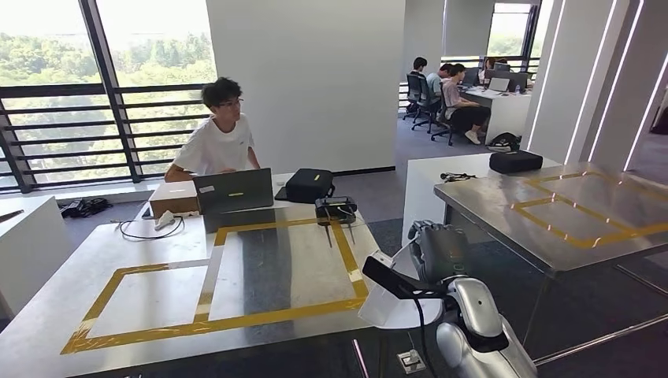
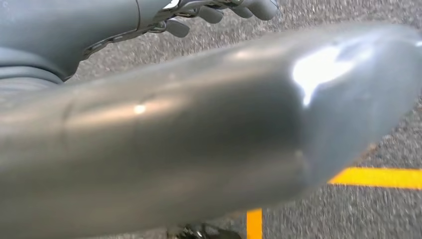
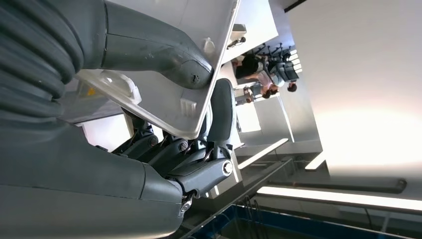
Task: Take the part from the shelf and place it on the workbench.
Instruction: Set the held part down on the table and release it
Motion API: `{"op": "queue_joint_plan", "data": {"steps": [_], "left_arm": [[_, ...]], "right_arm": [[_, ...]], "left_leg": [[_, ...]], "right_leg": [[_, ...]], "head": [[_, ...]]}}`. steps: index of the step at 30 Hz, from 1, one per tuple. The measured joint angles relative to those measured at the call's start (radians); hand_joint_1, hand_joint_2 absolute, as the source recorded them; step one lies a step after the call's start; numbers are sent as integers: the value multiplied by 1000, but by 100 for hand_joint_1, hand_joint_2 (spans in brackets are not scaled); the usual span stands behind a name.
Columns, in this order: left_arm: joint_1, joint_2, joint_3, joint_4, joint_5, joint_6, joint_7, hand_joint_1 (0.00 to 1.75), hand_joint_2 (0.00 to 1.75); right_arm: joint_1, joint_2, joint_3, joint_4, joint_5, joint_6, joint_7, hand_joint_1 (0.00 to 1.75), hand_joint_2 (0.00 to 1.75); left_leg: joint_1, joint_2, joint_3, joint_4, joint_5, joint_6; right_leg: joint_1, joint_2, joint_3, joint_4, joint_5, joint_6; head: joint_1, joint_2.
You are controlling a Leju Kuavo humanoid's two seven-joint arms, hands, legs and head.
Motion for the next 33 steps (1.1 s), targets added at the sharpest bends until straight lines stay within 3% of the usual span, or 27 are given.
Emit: {"op": "queue_joint_plan", "data": {"steps": [1,3,5,9,10,12,13,14,15,16,17,19,20,23,25,28,29,30,31,33], "left_arm": [[1,8,-3,0,-6,1,6,0,0],[2,25,-9,0,-15,1,18,0,0],[3,38,-12,-1,-22,-3,33,0,0],[8,53,-13,-3,-23,-8,56,0,0],[8,55,-13,-3,-22,-9,63,0,0],[9,59,-13,-3,-17,-9,75,0,0],[10,60,-13,-3,-15,-10,80,0,0],[12,61,-13,-3,-11,-12,85,0,0],[15,61,-12,-3,-7,-15,89,0,0],[16,61,-12,-3,-2,-18,92,0,0],[17,61,-12,-3,2,-20,94,0,0],[17,61,-12,-3,6,-22,96,0,0],[17,62,-12,-3,8,-23,96,0,0],[17,62,-11,-3,15,-28,100,0,0],[16,62,-10,-3,20,-31,102,0,0],[17,63,-9,-4,22,-38,97,0,0],[18,63,-9,-3,21,-40,95,0,0],[19,63,-9,-3,20,-42,94,0,0],[20,63,-9,-3,18,-43,93,0,0],[20,64,-9,-3,14,-46,93,0,0]], "right_arm": [[0,0,0,0,-3,1,0,140,175],[-1,-4,0,0,-11,1,-2,140,175],[-1,-11,1,0,-18,0,-4,140,175],[-1,-25,3,-2,-27,-3,-4,140,175],[-2,-29,4,-3,-28,-3,-4,140,175],[3,-37,6,-3,-31,-2,-4,140,175],[8,-41,6,-3,-32,-1,-3,140,175],[14,-45,7,-3,-34,0,-3,140,175],[19,-49,8,-3,-35,0,-2,140,175],[21,-52,8,-4,-36,0,-2,140,175],[22,-55,8,-5,-38,0,-2,140,175],[21,-61,9,-8,-39,0,-2,140,175],[22,-62,10,-9,-39,0,-1,140,175],[27,-66,11,-12,-40,2,1,140,175],[27,-68,12,-17,-40,3,-1,140,175],[27,-69,13,-19,-42,10,-5,140,175],[28,-69,14,-19,-43,13,-7,140,175],[29,-68,15,-19,-43,15,-8,140,175],[28,-67,15,-19,-44,17,-9,140,175],[26,-63,16,-19,-44,18,-12,140,175]], "left_leg": [[0,1,21,-64,49,2],[-2,2,75,-194,111,9],[-5,1,99,-242,111,20],[0,0,112,-252,99,44],[2,1,118,-254,95,49],[3,0,124,-254,88,56],[3,0,128,-254,83,57],[3,-1,133,-253,79,56],[3,-2,139,-252,74,54],[3,-2,146,-251,68,52],[3,-2,155,-251,61,49],[1,-3,163,-250,50,39],[1,-4,164,-251,46,33],[1,-2,166,-252,39,14],[2,0,147,-208,16,5],[2,1,42,-21,-54,-1],[2,1,13,20,-57,-2],[2,1,1,26,-41,-2],[2,1,10,-8,-6,0],[0,2,61,-137,71,7]], "right_leg": [[0,1,10,2,-9,2],[2,1,23,8,-26,11],[6,2,24,10,-35,20],[6,1,16,35,-59,43],[4,0,-7,80,-78,50],[-1,-1,-90,221,-125,59],[-4,-1,-135,286,-139,62],[-6,-1,-164,316,-133,63],[-8,-1,-173,305,-105,63],[-9,-1,-159,252,-60,62],[-9,-2,-131,174,-10,59],[-5,-2,-79,49,42,51],[-2,-2,-67,21,45,46],[0,1,-59,11,35,29],[-4,1,-47,5,32,15],[-2,-1,-33,4,18,0],[-1,0,-28,5,13,-1],[1,0,-23,6,8,-1],[1,0,-17,8,2,0],[3,1,-3,14,-13,5]], "head": [[0,0],[-1,0],[0,0],[3,1],[4,1],[6,0],[7,0],[7,0],[8,0],[8,0],[9,0],[9,0],[9,0],[7,0],[4,0],[1,0],[1,0],[1,0],[0,0],[0,0]]}}
